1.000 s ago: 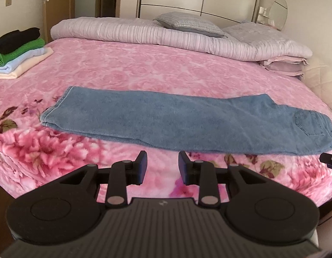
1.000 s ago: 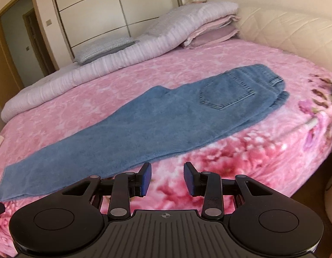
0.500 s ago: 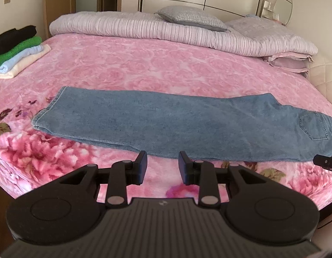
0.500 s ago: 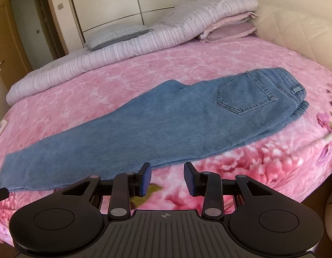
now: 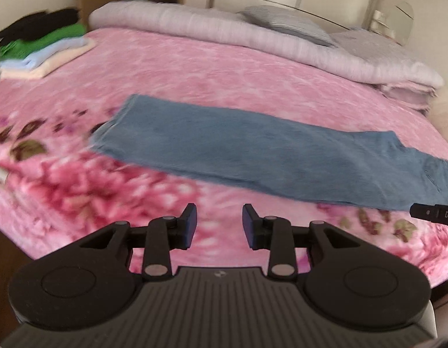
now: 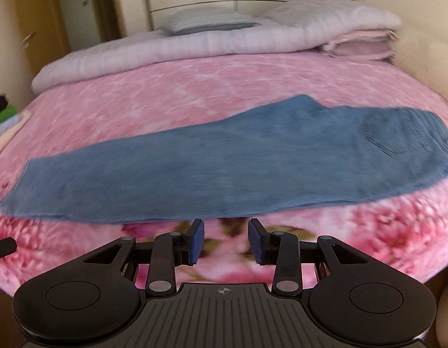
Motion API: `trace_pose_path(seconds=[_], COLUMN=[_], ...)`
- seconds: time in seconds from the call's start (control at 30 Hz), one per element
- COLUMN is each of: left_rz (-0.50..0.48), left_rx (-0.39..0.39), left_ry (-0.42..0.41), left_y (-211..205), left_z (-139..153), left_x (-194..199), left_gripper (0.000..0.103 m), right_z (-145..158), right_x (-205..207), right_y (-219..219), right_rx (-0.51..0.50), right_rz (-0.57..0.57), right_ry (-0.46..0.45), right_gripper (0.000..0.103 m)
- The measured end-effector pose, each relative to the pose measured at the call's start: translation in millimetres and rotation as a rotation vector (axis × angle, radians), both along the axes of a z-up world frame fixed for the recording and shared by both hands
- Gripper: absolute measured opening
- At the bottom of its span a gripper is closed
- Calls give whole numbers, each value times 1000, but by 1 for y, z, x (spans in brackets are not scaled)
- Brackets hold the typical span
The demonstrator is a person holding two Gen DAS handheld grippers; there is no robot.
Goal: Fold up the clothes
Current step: 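Move the left gripper to the jeans leg hem and grasp it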
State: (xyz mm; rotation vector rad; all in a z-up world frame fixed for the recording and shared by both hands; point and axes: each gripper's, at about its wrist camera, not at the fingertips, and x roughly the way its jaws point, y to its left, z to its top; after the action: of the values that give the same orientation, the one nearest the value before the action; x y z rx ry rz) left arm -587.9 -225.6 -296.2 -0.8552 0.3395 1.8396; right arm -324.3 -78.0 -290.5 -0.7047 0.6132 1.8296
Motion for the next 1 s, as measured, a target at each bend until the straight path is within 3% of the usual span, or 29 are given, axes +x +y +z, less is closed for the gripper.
trace_pose_path(seconds=[0.37,0.5,0.7,0.77,1.0], left_rz=[123,160,176,194,397], left_rx=[-10,0,-6,17,206], left_ry=[-104,-172,-142,-185,-510], left_y=[-9,-4,11,14,12], left_z=[-16,-21,-24,-28,-57], left_x=[-47,-64,-79,-91,-143], left_gripper=[30,30,31,31,32], right_z=[-18,-24,-37,-42,-54], right_x=[-50,-47,-28,-22,2], right_y=[6,16,36,42,65], right_rx=[-23,-39,-85,-100,-132], right_rz=[113,116,89,76,15], right_ry=[-64,-48,11,28,85], right_gripper=[38,38,38,38,38])
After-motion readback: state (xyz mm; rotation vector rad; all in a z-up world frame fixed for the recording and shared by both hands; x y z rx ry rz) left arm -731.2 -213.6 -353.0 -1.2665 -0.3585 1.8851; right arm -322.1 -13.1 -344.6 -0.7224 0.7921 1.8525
